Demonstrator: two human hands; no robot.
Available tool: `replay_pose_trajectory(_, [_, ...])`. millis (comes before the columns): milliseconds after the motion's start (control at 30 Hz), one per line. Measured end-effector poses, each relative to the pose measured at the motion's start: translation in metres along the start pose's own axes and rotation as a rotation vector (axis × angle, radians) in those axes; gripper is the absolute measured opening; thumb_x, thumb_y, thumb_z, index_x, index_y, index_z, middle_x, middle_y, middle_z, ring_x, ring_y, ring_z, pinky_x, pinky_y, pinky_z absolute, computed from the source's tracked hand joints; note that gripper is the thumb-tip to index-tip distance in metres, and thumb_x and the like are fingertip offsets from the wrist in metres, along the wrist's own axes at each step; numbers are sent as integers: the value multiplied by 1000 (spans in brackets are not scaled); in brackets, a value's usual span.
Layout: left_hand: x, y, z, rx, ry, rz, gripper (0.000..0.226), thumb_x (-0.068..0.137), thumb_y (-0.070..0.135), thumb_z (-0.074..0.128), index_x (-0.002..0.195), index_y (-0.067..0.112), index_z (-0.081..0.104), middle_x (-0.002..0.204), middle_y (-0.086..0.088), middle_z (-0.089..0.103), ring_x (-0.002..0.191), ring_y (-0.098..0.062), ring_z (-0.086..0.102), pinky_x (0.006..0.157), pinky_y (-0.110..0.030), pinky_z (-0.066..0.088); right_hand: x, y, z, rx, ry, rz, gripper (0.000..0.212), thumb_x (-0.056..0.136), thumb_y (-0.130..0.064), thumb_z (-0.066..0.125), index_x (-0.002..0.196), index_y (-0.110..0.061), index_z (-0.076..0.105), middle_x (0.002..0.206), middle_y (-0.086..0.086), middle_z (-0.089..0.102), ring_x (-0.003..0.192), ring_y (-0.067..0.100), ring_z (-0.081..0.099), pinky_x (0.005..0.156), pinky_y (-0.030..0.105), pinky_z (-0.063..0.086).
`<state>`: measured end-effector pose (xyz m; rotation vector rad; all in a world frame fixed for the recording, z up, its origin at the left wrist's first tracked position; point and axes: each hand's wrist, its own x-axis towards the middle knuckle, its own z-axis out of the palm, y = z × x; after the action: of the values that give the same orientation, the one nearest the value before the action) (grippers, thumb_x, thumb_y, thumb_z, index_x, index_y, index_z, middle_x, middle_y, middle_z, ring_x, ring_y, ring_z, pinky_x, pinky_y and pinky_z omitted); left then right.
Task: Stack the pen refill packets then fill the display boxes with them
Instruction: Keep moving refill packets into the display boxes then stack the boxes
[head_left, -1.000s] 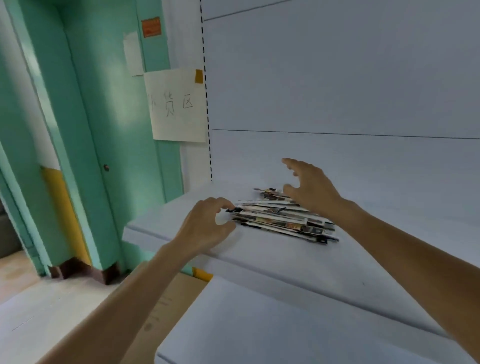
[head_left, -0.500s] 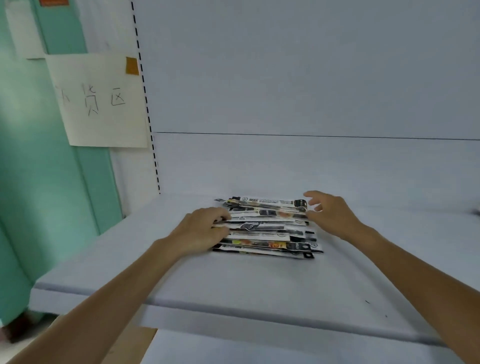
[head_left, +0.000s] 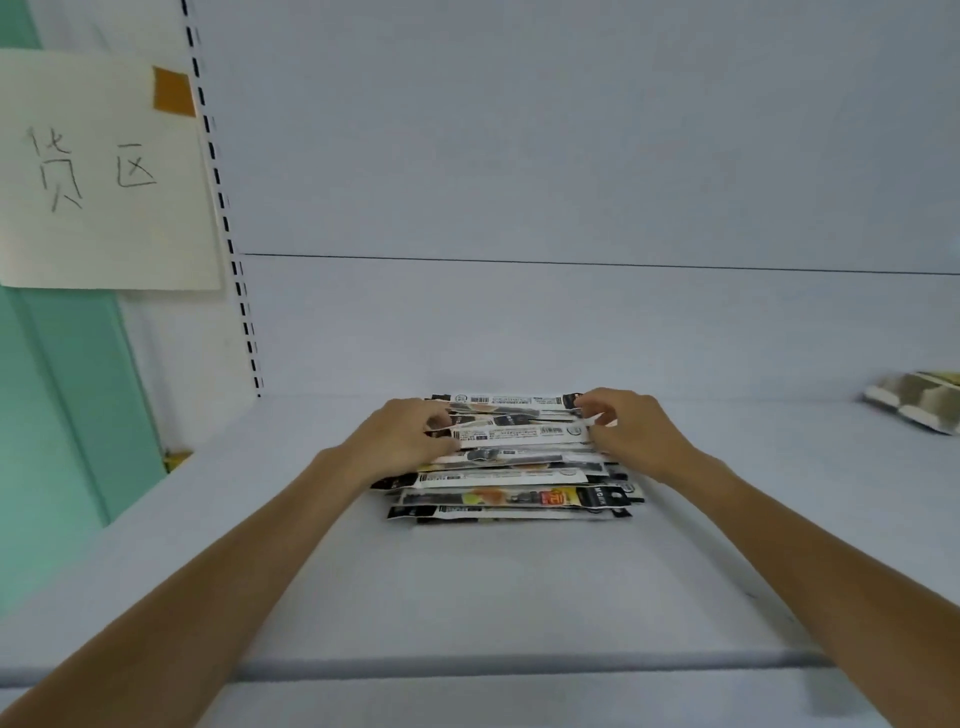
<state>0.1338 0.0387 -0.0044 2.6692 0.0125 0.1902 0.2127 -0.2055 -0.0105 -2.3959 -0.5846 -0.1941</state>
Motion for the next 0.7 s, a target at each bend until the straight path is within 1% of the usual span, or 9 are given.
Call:
replay_pose_trajectory(133, [5,-5,-2,18,8,22,30,86,33,64,110,15,63,110,-3,64,89,-19,60,76,-31,46,3,3,3,-72,-65,23,39,86,-8,55,124,-15,58,112,0,61,81,8,55,64,10,42])
replay_pose_trajectory(200, [5,-6,-2,-43,32,52,25,86,28,65,108,17,63,102,4,61,81,-15,58,66,-21,44,6,5,-2,-135,-109,15,37,86,-9,58,122,-16,59,107,-1,62,85,10,53,71,16,40])
replay_pose_trajectory(267, [5,-6,-5,-153,98,53,24,83,23,68,107,19,64,100,8,56,81,-11,53,58,-10,39,10,6,-7,-226,-146,7,31,85,-11,63,116,-16,64,96,-3,60,85,11,52,72,20,38])
replay_pose_trajectory(333, [6,-7,-12,-249,180,27,18,81,22,70,98,18,65,88,8,59,73,-10,53,52,-7,37,13,8,-11,-241,-95,7,23,84,-11,63,105,-18,68,93,-4,60,84,12,53,72,23,41])
replay_pose_trajectory(400, [7,-8,-19,-329,245,-22,14,82,22,69,95,18,66,80,5,61,64,-9,53,48,-10,35,17,9,-13,-183,27,11,19,85,-10,61,99,-19,69,94,-3,61,83,14,54,72,25,44])
replay_pose_trajectory(500, [7,-5,-24,-482,276,-72,19,78,22,74,95,23,65,85,5,63,66,-10,54,53,-18,38,21,1,-16,-99,136,-10,15,85,-11,61,96,-18,68,92,-2,63,80,17,59,65,23,46])
replay_pose_trajectory(600, [6,-1,-24,-553,214,-93,20,76,22,76,90,25,63,90,-2,66,78,-16,57,67,-26,41,24,-13,-13,6,115,-56,16,84,-8,61,96,-18,65,88,-3,64,70,10,60,52,10,42])
replay_pose_trajectory(633, [4,1,-23,-566,193,-101,18,78,22,74,91,25,62,91,-4,67,78,-16,58,69,-26,42,24,-18,-11,31,107,-71,17,84,-7,61,95,-18,65,88,-4,64,69,10,60,51,10,43])
replay_pose_trajectory(700, [2,4,-21,-590,182,-105,14,81,21,71,92,22,62,93,-7,68,79,-17,60,71,-26,44,22,-27,-6,57,106,-101,17,81,-5,61,91,-18,62,88,-4,63,69,15,60,58,21,50])
